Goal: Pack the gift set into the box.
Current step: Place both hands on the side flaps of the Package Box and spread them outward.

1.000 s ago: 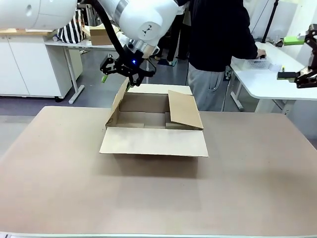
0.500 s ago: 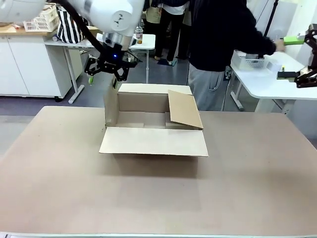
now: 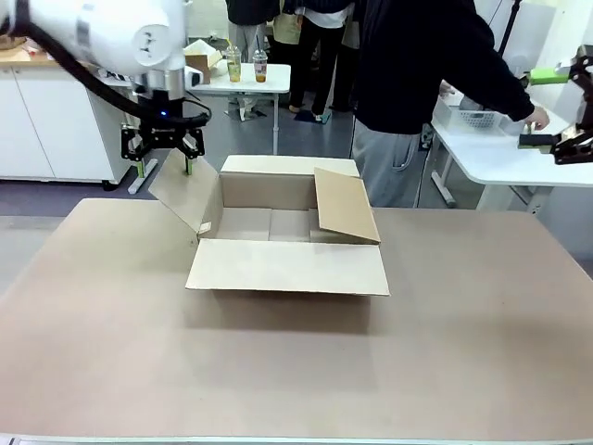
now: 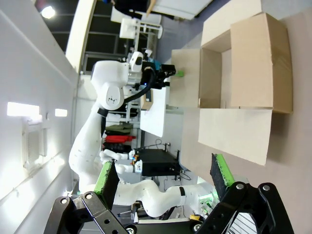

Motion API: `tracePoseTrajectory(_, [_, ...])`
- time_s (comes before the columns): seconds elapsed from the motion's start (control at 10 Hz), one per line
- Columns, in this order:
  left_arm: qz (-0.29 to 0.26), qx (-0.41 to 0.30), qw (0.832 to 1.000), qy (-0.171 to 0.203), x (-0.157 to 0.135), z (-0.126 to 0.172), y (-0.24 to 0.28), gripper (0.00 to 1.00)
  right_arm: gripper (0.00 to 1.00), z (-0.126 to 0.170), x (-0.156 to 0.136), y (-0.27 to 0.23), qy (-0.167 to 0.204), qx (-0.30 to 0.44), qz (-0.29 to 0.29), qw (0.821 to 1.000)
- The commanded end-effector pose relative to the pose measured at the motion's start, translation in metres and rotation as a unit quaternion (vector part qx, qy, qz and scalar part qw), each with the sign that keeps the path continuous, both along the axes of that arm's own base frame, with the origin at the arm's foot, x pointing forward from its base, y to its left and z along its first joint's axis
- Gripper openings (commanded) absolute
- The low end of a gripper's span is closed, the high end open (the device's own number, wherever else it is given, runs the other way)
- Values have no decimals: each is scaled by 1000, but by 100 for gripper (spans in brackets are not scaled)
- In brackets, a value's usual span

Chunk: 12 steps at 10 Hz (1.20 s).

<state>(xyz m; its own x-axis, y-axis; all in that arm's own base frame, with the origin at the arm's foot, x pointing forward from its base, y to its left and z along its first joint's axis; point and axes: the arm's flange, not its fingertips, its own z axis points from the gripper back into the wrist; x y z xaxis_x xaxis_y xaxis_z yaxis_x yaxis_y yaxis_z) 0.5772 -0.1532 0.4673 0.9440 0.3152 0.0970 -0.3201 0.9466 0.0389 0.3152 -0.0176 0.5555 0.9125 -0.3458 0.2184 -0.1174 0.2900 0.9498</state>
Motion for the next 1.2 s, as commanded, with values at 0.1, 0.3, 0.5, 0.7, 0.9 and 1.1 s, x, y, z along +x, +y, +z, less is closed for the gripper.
tracePoseTrajectory(0.1, [-65,-129,989,-13,-16,-18,35,100,100,0,3,2,-16,9,2,1000])
tracePoseTrajectory(0.3, [-82,-188,979,-14,-17,-29,54,100,100,0,3,2,-16,9,2,1000])
tracePoseTrajectory(0.5, [-93,-234,968,-22,-20,-37,70,100,100,0,3,2,-16,9,2,1000])
tracePoseTrajectory(0.7, [-111,-283,952,-31,-21,-40,81,100,100,0,3,2,-16,9,2,1000])
tracePoseTrajectory(0.9, [-90,-233,968,-25,-10,-38,64,100,100,0,3,2,-16,9,2,1000])
tracePoseTrajectory(1.1, [-90,-233,968,-25,-10,-38,64,100,100,0,3,2,-16,9,2,1000])
